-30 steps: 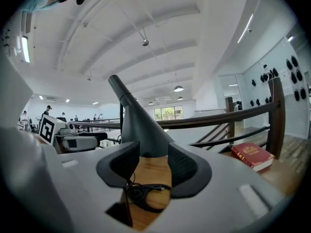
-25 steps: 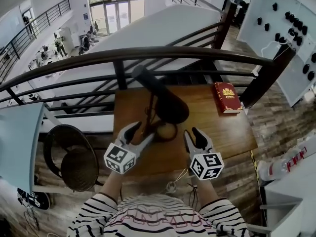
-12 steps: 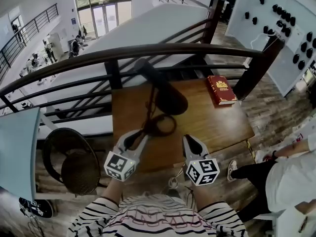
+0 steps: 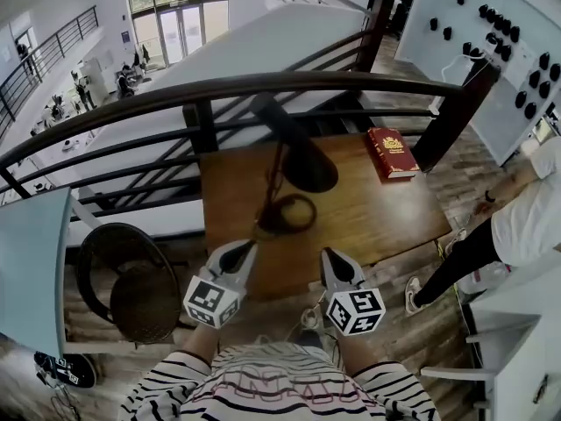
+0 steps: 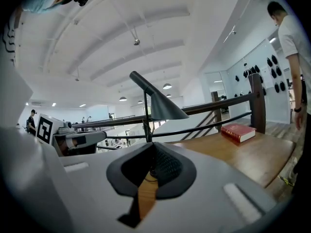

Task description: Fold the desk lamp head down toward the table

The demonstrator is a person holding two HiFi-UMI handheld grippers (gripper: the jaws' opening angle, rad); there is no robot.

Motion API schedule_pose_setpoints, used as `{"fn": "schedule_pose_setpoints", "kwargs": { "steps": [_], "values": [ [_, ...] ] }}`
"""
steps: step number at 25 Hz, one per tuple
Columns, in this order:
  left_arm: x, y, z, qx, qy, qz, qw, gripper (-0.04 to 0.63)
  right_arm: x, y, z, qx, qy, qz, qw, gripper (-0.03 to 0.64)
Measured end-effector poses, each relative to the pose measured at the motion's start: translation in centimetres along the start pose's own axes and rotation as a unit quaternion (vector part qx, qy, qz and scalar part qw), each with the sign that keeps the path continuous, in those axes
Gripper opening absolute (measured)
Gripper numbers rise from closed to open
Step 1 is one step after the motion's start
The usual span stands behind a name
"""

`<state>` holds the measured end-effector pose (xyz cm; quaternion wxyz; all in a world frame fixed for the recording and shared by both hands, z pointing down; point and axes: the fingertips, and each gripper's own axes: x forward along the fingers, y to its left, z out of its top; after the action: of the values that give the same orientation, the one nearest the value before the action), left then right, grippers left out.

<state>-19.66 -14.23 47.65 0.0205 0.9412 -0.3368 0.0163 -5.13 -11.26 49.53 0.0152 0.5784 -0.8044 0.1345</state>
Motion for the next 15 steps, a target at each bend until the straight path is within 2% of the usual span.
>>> {"fn": "schedule_pose_setpoints", "kwargs": {
  "steps": [15],
  "values": [
    [-3.7, -0.6, -3.1, -0.021, 0.029, 0.026, 0.999, 0.002, -1.5, 3.6, -4.2, 0.005, 0.031, 0.003, 0.999, 0.002]
  ]
}}
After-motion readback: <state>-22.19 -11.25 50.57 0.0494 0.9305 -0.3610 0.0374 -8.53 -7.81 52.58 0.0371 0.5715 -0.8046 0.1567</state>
